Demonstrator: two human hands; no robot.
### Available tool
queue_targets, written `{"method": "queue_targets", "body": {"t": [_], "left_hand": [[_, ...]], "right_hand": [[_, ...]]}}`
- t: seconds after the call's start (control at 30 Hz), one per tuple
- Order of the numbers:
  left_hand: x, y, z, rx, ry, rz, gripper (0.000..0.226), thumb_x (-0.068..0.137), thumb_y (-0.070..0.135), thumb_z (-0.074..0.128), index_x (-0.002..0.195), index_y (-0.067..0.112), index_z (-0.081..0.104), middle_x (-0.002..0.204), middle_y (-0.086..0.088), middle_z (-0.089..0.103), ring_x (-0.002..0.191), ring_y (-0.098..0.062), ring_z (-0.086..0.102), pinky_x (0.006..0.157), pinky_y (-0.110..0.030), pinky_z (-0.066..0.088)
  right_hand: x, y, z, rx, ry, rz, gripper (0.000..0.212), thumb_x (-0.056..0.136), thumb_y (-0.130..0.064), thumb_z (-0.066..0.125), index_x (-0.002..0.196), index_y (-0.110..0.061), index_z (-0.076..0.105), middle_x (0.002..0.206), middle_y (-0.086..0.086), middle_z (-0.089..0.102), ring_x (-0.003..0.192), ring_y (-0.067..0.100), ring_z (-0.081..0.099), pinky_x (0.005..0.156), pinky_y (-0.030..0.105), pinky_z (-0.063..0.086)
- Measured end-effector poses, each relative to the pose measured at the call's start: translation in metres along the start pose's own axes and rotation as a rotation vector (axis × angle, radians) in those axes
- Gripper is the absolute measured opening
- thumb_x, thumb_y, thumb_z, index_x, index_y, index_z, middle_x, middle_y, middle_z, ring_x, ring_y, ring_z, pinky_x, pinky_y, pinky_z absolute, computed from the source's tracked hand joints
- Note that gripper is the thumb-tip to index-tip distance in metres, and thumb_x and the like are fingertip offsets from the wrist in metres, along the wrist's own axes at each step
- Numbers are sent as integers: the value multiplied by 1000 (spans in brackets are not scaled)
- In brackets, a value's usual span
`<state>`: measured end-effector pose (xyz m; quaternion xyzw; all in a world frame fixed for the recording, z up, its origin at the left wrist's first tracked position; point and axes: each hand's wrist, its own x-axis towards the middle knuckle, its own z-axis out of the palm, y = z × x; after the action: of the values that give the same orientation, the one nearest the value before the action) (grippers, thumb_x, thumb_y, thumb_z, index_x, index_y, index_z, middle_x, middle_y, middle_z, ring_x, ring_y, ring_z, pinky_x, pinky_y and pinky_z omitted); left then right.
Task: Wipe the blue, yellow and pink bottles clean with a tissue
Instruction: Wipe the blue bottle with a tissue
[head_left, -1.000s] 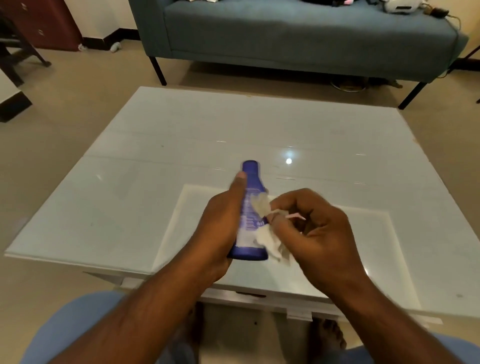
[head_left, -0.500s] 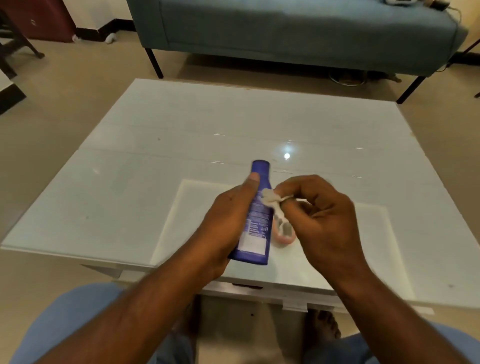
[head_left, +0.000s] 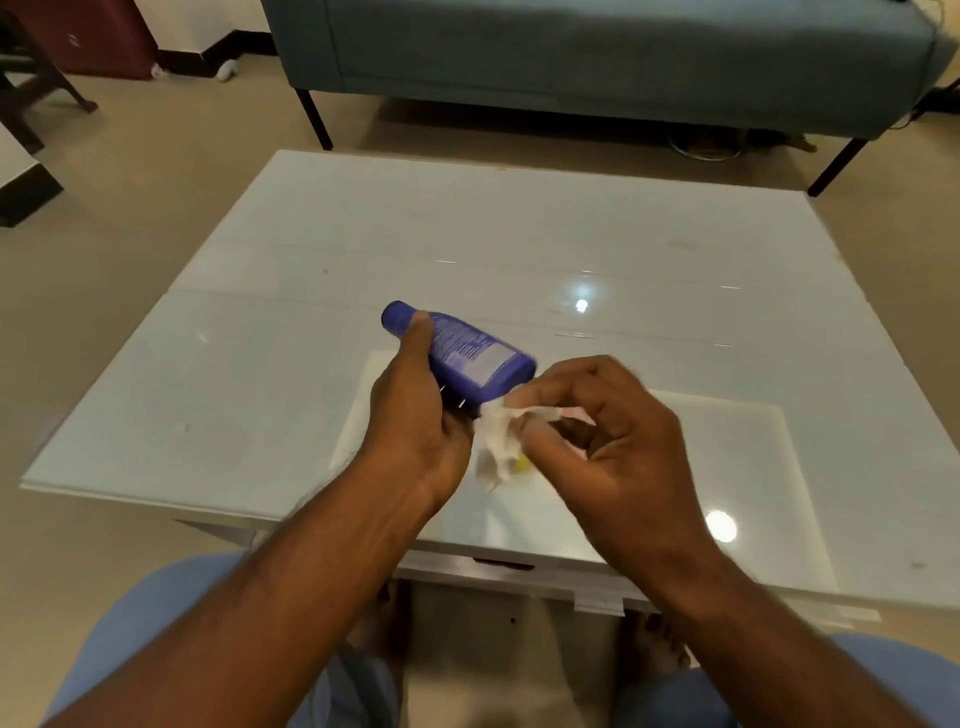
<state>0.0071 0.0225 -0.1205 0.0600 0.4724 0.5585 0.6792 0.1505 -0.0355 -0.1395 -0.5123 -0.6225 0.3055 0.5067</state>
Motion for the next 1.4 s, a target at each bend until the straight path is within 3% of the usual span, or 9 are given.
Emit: {"method": "queue_targets", "body": {"t": [0.07, 0.17, 0.5, 0.6, 0.87, 1.03, 1.17, 1.27, 1.4], "left_hand": [[-1, 1, 2, -44, -78, 27, 25, 95, 29, 67, 115, 14, 64, 103, -12, 72, 86, -25, 73, 81, -38, 62], [-4, -2, 2, 2, -165, 46, 17, 92, 22, 69, 108, 15, 65, 95, -10, 72, 78, -21, 70, 66, -27, 59], [-10, 2, 4, 85, -295, 126, 36, 71, 21, 73, 106, 16, 65, 94, -8, 73, 85, -22, 72, 64, -27, 59], [-10, -4, 3, 155, -309, 173, 26, 78, 19, 72, 103, 17, 65, 85, -2, 75, 80, -19, 73, 63, -26, 59], [0, -3, 0, 32, -111, 264, 4, 90, 18, 69, 92, 19, 66, 74, 3, 69, 70, -15, 70, 77, -38, 61], [-5, -5, -1, 39, -182, 182, 26, 89, 11, 60, 65, 18, 67, 74, -3, 68, 73, -20, 63, 72, -36, 55], [-12, -7, 2, 59, -372, 48, 27, 97, 35, 58, 79, 16, 66, 86, -10, 75, 82, -27, 72, 82, -42, 59], [-13, -12, -1, 272, -363, 34, 41, 91, 57, 54, 89, 17, 62, 82, -5, 74, 72, -23, 71, 72, -37, 59], [-20, -15, 1, 349, -375, 93, 43, 87, 59, 53, 82, 20, 71, 83, -4, 73, 77, -26, 69, 79, -41, 56]], "right_hand": [[8, -1, -9, 34, 143, 69, 17, 93, -8, 76, 99, -24, 75, 102, -4, 74, 99, 10, 72, 76, 15, 58], [15, 1, -24, 117, 277, 155, 13, 97, -16, 71, 106, -26, 73, 106, -6, 77, 104, 9, 73, 82, 19, 62], [17, -2, -24, 308, 370, 260, 15, 99, -25, 64, 111, -29, 73, 104, -14, 78, 111, 7, 73, 75, 18, 62], [18, 2, -27, 263, 400, 263, 22, 100, -26, 63, 119, -20, 72, 113, -7, 77, 117, 12, 71, 74, 18, 62], [4, -1, -8, 78, 220, 48, 12, 98, -24, 70, 105, -14, 72, 109, -3, 73, 107, 9, 70, 80, 10, 55], [6, -7, -6, 40, 146, -89, 14, 90, -14, 66, 101, -16, 75, 104, -3, 74, 100, 10, 72, 81, 12, 54], [0, -1, 4, -102, -2, -200, 18, 92, -8, 71, 107, -14, 80, 112, -2, 73, 109, 14, 70, 91, 23, 56], [0, 1, 1, -90, 39, -202, 23, 93, -5, 72, 112, -17, 76, 116, -2, 72, 111, 10, 69, 93, 19, 54], [3, 1, -3, -72, 35, -179, 22, 93, -6, 70, 110, -20, 73, 114, -2, 71, 107, 11, 70, 86, 19, 57]]}}
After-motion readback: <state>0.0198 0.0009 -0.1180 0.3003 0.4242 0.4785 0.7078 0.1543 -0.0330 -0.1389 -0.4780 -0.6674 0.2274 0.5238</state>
